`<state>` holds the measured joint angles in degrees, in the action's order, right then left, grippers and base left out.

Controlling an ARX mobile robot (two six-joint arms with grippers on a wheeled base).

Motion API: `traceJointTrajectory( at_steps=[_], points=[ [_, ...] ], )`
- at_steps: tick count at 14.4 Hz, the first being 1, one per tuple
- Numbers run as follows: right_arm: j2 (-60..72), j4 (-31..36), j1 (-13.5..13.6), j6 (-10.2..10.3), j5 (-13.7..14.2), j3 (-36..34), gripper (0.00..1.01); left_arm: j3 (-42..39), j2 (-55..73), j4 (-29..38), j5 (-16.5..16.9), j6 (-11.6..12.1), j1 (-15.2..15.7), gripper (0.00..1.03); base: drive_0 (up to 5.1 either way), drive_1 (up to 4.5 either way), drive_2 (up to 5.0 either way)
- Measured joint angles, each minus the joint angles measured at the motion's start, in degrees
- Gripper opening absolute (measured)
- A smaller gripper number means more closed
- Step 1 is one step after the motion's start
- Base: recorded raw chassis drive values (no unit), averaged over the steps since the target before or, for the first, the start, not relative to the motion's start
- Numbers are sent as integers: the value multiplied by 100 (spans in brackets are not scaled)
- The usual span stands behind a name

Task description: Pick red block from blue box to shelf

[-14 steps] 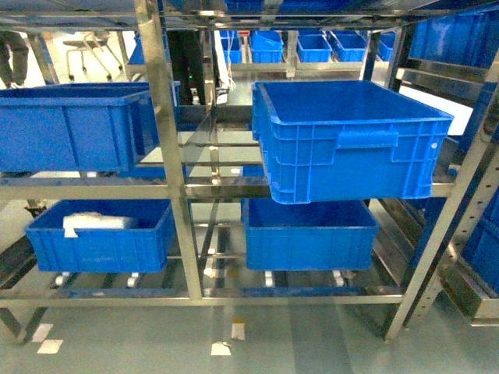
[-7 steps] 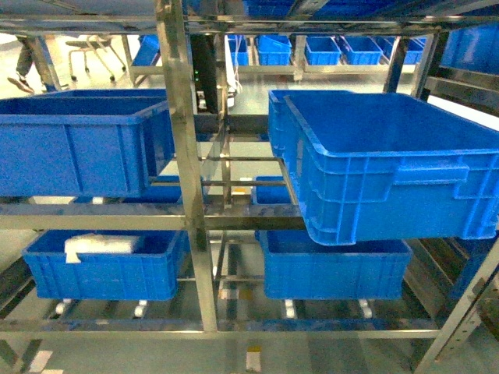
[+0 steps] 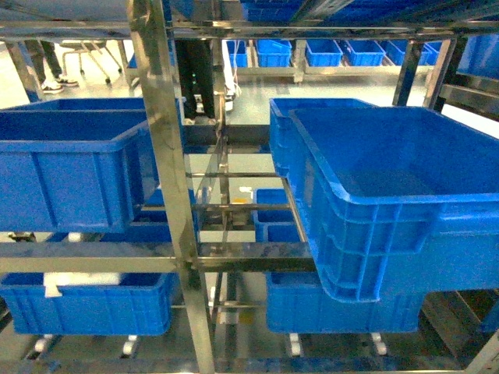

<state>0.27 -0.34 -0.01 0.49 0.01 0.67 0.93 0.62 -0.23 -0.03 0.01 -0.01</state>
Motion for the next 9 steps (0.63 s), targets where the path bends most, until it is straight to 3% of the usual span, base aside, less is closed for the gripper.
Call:
traceJointTrajectory(
  at_steps=[6, 9],
  points=[
    [0, -2, 0, 0, 0, 0, 38, 0, 0, 9, 0, 0, 0, 98, -5, 401, -411],
    [0, 33, 0, 0, 0, 2, 38, 0, 0, 31, 4, 0, 0, 98, 0, 0, 0]
  ],
)
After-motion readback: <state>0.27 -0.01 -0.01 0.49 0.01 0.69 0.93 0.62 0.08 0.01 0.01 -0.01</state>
